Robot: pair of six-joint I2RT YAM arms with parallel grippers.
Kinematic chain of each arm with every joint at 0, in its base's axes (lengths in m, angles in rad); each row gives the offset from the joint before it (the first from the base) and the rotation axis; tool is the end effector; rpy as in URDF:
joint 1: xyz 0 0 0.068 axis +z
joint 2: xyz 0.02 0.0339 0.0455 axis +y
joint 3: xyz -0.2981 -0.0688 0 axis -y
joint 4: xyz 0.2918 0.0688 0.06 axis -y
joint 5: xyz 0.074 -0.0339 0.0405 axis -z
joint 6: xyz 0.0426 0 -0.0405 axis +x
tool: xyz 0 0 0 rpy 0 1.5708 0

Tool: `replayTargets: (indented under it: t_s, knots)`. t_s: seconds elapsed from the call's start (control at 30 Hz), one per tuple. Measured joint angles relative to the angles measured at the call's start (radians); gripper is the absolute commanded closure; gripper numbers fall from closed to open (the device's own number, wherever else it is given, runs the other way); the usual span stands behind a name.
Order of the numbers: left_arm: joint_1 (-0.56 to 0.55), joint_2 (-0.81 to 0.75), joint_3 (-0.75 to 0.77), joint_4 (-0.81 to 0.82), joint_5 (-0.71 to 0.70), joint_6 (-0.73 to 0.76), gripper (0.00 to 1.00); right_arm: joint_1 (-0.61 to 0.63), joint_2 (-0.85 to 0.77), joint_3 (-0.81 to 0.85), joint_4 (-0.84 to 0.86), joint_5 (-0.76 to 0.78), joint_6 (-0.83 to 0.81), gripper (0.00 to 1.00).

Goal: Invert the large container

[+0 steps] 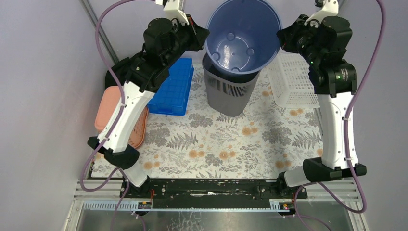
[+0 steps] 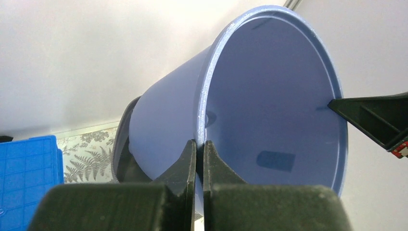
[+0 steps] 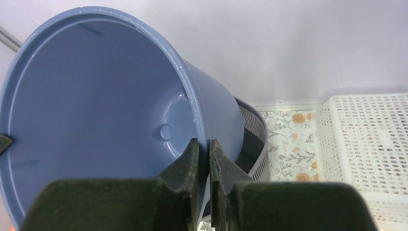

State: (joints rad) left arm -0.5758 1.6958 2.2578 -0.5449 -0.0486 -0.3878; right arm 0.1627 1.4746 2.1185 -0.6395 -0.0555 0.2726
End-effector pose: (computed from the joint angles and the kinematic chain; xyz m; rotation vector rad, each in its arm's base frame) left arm 0.3271 -0.2099 0.6175 0.1107 1.5954 -0.7192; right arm 0.3008 0.0518 0.6339 0.0428 1.5788 0.3852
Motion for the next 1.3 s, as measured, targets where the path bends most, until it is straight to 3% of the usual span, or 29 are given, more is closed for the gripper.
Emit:
replayTargets:
  t_s: [0.8, 1.3]
  knots:
    - [-0.066, -0.291, -0.161, 0.104, 0.021, -0.017, 1.00, 0.000, -0.142, -0.037, 0.123, -0.240, 0.144, 1.00]
    - [-0.069, -0.432, -0.200, -0.003, -0.019, -0.079, 1.00, 0.016, -0.142, -0.148, 0.266, -0.468, 0.366, 1.00]
